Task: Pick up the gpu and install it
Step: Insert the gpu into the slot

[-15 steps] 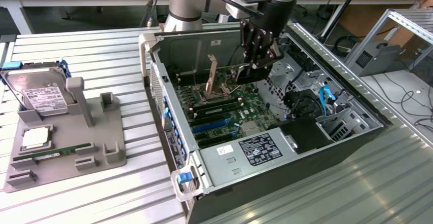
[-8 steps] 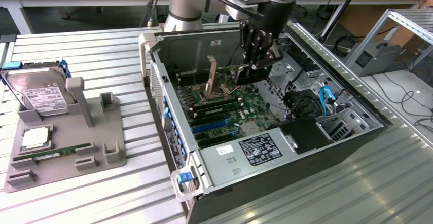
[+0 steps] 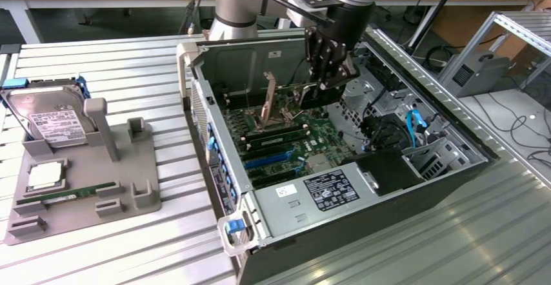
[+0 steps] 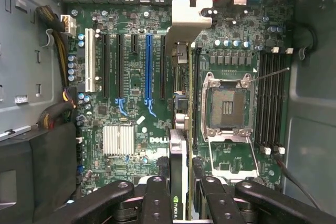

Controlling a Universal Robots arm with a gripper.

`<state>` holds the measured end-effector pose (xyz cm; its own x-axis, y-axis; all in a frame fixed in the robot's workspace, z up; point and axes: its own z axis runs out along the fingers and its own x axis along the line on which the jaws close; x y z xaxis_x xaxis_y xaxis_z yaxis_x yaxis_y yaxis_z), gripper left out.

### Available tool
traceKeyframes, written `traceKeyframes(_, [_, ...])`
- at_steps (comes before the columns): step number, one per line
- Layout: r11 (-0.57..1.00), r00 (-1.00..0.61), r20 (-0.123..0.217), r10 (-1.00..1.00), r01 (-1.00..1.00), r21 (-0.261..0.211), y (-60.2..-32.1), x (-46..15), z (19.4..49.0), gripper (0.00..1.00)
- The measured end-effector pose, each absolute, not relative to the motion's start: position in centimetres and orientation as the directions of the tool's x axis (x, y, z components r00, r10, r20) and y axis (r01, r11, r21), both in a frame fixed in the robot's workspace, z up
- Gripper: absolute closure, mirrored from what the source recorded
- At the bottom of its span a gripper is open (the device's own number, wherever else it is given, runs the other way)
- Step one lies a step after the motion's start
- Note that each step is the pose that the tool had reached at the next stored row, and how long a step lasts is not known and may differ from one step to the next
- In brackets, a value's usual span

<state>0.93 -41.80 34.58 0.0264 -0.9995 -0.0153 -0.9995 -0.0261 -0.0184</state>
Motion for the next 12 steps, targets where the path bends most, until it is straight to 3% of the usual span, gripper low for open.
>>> traceKeyframes(12, [-0.026, 0.026, -0.015, -1.0, -0.999, -0.018, -41.81, 0.93, 34.03, 0.73])
